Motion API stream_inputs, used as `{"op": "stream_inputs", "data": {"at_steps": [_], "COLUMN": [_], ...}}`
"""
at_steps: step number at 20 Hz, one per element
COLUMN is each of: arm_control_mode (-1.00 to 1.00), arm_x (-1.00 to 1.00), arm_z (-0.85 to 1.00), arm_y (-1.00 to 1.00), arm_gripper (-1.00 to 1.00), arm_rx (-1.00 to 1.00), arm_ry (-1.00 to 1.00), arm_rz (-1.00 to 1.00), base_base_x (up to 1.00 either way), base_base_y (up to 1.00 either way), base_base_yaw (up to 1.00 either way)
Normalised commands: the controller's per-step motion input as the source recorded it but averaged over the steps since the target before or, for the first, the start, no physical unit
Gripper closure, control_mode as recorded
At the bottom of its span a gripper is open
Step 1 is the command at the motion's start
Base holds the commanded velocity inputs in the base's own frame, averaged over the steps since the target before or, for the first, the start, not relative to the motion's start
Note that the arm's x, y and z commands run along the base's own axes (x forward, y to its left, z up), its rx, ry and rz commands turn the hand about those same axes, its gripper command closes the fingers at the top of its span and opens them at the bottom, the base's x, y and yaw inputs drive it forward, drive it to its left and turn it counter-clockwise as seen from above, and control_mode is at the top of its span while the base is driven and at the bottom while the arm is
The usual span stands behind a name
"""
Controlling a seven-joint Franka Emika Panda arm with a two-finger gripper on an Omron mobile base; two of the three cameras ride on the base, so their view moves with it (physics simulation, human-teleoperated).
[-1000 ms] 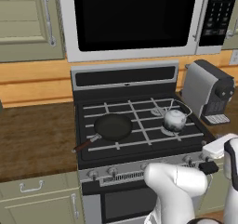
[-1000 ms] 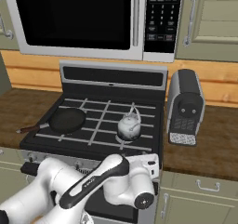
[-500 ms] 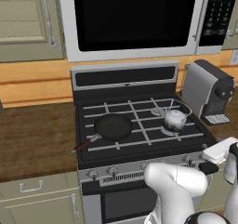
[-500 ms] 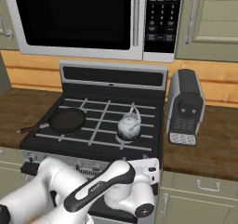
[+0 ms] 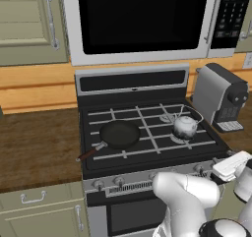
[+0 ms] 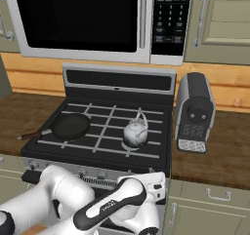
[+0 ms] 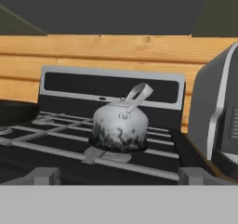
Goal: Pick the kettle from the counter and place it on a stove burner. Then turn the burner on.
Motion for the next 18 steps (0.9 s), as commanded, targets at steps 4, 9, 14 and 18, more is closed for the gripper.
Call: {"op": "stream_inputs", "data": {"at_steps": [4,9,14,18], "arm_control_mode": [-1.00,-1.00,-1.00,-1.00], "arm_x": [0.00,0.02,0.17,0.04], "arm_z": [-0.05,-0.02,-0.34,-0.11], "arm_y": [0.00,-0.01,-0.13,-0.14], "arm_gripper": [-1.00,-1.00,-1.00,-1.00], "arm_rx": [0.05,0.05,0.20,0.13], "arm_ry": [-0.06,-0.04,0.00,0.25], "arm_rz": [0.00,0.01,0.00,0.00], "base_base_x": [0.00,0.00,0.00,0.00], "base_base_y": [0.00,0.00,0.00,0.00], "base_base_yaw": [0.00,0.00,0.00,0.00]}}
